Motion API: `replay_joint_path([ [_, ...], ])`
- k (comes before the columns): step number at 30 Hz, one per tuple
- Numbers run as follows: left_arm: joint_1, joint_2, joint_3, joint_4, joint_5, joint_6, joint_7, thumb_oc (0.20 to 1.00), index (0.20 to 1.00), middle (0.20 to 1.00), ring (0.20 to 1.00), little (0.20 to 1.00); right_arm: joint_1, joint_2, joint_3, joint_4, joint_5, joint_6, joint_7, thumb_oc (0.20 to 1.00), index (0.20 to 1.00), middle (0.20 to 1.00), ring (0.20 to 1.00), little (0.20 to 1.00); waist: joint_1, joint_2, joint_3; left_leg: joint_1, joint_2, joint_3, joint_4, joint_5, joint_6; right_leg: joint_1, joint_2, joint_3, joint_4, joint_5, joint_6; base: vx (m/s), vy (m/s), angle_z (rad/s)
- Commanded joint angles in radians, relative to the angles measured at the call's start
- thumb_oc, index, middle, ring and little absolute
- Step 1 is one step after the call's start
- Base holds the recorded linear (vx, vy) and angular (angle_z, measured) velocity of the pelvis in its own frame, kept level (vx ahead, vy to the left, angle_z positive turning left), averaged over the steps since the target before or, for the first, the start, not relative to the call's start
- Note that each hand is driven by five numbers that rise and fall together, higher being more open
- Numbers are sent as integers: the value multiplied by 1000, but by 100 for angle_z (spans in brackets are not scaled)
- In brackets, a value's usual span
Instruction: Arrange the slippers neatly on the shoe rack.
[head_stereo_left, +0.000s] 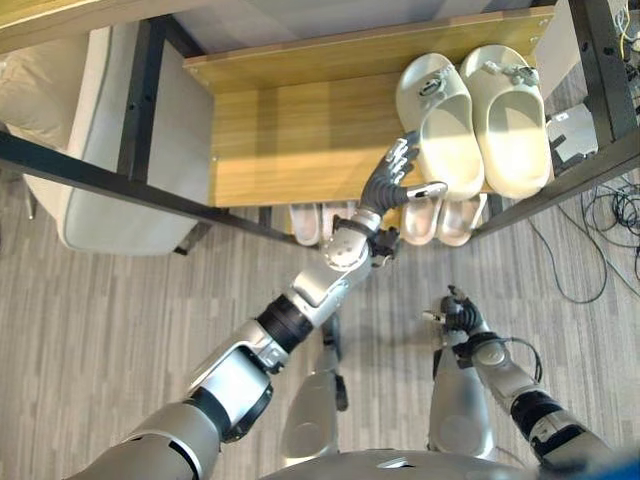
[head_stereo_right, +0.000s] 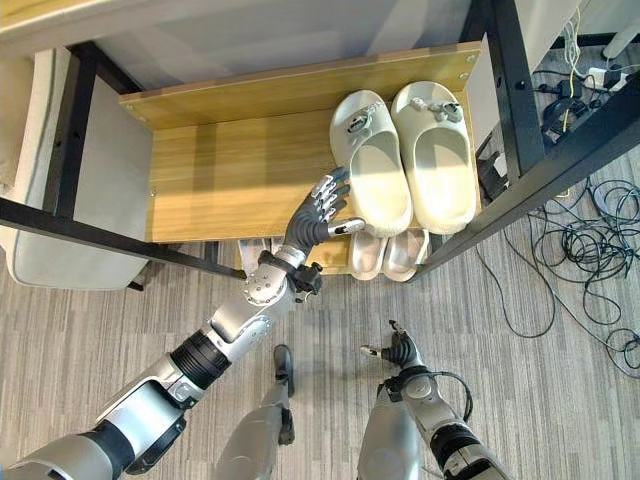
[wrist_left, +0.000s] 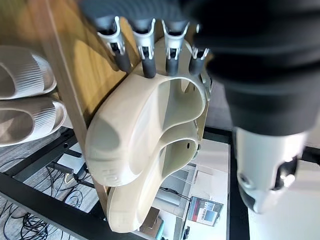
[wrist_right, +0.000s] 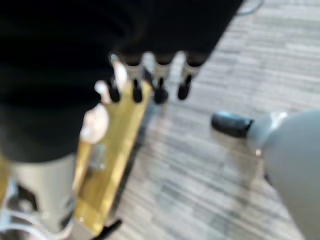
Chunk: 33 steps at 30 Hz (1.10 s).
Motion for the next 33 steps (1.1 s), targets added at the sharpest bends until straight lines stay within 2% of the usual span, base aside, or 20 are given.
replay_joint_path([
  [1,-153,-101,-30,68,46,-36,-32,1000,1000,1000,1000,1000,-14,-7,10,-32,27,-30,-4,1000,1000,1000,1000,1000,-12,24,-26,-5,73,-49,2,-7,-18,-77,-31,13,144,-50,53,0,0,0],
  [10,-96,-17,52,104,161,-27,2,1000,1000,1000,1000,1000,13,1,-7,-22,26,-35,2,1000,1000,1000,1000,1000,2,19,-45,-3,74,-60,2,-4,-22,-51,-33,-8,139,-52,51,0,0,0],
  [18,-15,42,75,82,217,-17,-8,1000,1000,1000,1000,1000,19,24,-22,-7,23,-30,11,1000,1000,1000,1000,1000,23,12,-75,13,76,-76,2,-10,-26,-2,-36,-35,125,-54,50,22,4,8],
  [33,152,192,150,-164,231,-35,-82,1000,1000,1000,1000,1000,76,53,-48,36,-15,-19,36,1000,1000,1000,1000,1000,73,-5,-157,65,80,-103,2,-17,-36,140,-26,-99,44,-48,45,34,-5,9],
])
